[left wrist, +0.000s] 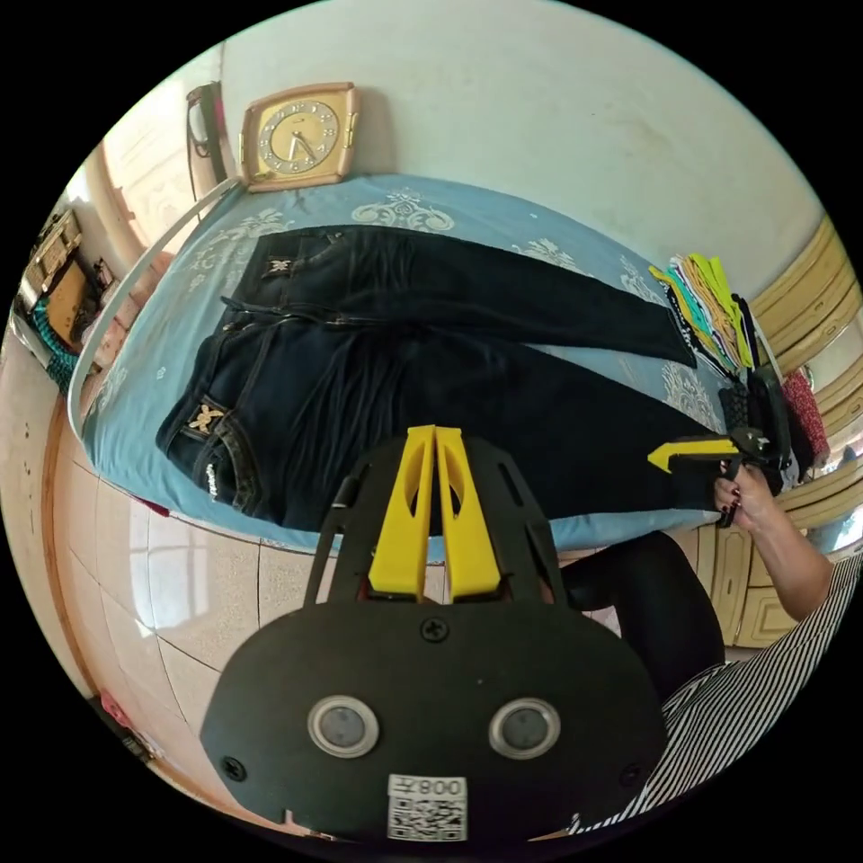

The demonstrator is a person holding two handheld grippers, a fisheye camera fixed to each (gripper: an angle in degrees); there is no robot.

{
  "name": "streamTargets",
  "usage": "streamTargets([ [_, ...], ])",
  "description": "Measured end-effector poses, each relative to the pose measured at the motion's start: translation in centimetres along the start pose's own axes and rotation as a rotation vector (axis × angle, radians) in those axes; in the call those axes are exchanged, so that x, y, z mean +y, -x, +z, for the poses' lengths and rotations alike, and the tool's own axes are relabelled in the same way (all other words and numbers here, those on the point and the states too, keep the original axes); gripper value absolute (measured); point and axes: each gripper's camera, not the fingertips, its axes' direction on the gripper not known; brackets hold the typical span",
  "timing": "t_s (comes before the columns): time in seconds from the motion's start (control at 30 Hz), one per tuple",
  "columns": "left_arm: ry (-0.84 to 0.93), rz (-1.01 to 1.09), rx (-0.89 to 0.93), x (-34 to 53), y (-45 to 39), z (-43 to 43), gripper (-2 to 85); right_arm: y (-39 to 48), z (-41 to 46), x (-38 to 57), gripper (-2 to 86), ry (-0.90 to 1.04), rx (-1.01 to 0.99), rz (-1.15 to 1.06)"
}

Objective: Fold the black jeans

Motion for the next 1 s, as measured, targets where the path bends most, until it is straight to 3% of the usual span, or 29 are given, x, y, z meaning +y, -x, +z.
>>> streamTargets([
  [0.17, -0.098, -0.11, -0.066, 1.0, 8.2, 0.3, 0.2, 6.3, 2.0, -3.9, 3.0, 0.015, -0.137, -0.051],
  [0.47, -0.07, -0.319, -0.085, -1.1, 22.5, 7.1, 0.2, 17.7, 3.4, -18.1, 5.1, 0.009, -0.191, -0.223],
  [0.63, 0.001, -0.328, -0.075, -1.8, 26.8, 11.5, 0.2, 23.6, 5.5, -25.7, 6.7, -0.001, -0.207, -0.308],
  [0.83, -0.127, -0.261, -0.142, 0.4, 28.0, 13.6, 0.3, 32.7, 7.5, -34.4, 7.9, -0.094, -0.152, -0.427],
  [1.0, -0.132, -0.254, -0.148, 1.0, 29.5, 14.8, 0.3, 42.4, 11.7, -41.2, 8.3, -0.112, -0.036, -0.544],
])
